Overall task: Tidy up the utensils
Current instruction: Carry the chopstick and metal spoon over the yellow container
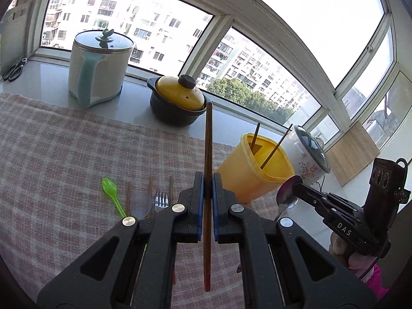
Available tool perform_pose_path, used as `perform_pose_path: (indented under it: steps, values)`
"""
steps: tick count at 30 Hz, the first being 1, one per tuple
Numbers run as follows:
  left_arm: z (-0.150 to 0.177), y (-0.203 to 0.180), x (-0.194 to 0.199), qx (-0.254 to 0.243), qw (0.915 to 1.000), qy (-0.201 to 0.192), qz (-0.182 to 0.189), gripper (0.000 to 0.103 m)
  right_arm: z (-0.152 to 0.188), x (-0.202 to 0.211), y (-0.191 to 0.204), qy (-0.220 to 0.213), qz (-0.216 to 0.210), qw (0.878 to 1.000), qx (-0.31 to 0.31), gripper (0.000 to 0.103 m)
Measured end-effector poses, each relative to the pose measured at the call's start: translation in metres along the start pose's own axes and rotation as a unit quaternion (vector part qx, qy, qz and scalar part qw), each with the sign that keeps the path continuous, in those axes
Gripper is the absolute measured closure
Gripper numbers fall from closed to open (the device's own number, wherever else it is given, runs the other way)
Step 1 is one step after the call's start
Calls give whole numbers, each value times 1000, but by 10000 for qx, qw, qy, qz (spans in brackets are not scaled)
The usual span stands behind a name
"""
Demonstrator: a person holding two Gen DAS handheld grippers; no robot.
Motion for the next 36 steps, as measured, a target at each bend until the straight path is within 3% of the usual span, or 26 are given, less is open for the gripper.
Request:
perform_pose_path:
  steps: [27,36]
  values:
    - [-68,-102,-19,-255,9966,-681,390,100,-58,66,-79,-859,237,9959,-175,103]
    - [-93,-131,-32,-404,9937,-1006,266,100,-83,74,-107,-1061,359,9935,-196,103]
Point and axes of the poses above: each gripper's, at about its wrist camera, not at the fingertips, and x roughly against the way its jaws point, y to its left, z to its underside, the point moved 7 cm from there along -x, roughly the way its jaws point, and after that the axes turned 5 degrees about -z, right-handed, at the moved point
